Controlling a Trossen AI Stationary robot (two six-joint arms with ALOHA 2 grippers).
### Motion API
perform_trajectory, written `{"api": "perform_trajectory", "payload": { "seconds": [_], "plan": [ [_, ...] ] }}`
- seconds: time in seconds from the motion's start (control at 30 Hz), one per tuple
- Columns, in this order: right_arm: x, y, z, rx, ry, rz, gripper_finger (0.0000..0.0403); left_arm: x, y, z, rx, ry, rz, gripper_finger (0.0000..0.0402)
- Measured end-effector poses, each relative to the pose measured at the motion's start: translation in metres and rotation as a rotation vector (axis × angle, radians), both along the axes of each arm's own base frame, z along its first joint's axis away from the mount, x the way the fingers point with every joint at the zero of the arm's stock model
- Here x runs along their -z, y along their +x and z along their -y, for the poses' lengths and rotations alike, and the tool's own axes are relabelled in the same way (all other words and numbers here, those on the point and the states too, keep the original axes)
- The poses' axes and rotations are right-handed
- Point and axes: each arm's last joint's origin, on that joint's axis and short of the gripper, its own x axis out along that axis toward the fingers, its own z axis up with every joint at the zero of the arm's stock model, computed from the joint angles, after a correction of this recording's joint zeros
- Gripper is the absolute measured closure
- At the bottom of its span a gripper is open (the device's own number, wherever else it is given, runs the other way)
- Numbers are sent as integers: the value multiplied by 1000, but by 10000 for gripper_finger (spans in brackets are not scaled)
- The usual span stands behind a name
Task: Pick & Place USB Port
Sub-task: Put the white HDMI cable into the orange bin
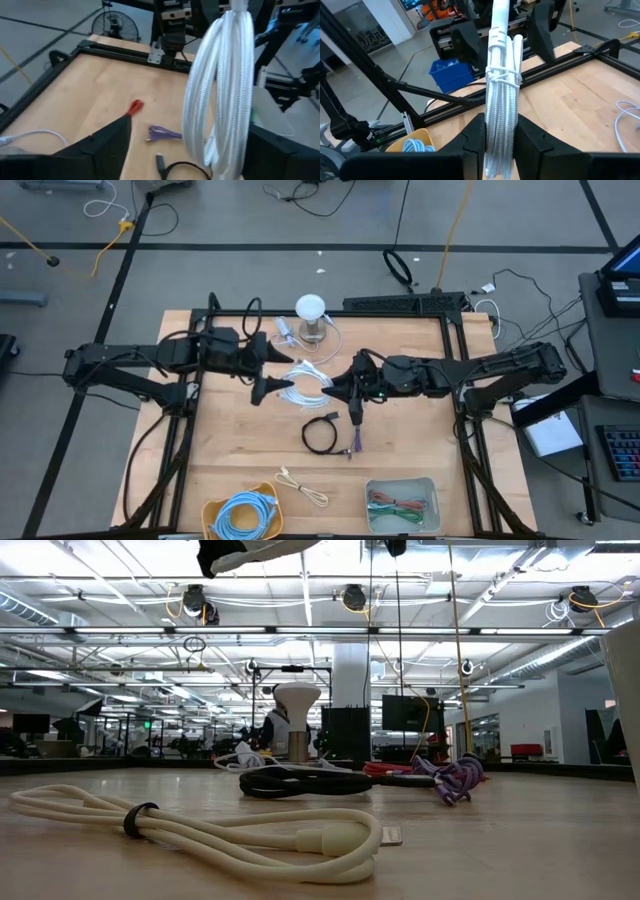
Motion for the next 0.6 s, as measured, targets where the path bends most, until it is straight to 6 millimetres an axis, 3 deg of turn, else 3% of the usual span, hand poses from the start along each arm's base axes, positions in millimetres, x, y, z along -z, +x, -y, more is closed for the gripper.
{"api": "perform_trajectory", "payload": {
  "seconds": [0.13,0.37,0.5,0.6],
  "plan": [
    [-2,1,0,-11,5,28,343,-1,0,1,38,-60,4,171],
    [-4,1,1,-18,10,48,345,-4,1,2,62,-86,38,356],
    [-5,1,1,-17,4,52,347,-4,1,-2,21,-146,34,366],
    [-11,2,0,-21,7,120,296,-4,0,-5,12,-210,28,366]
  ]
}}
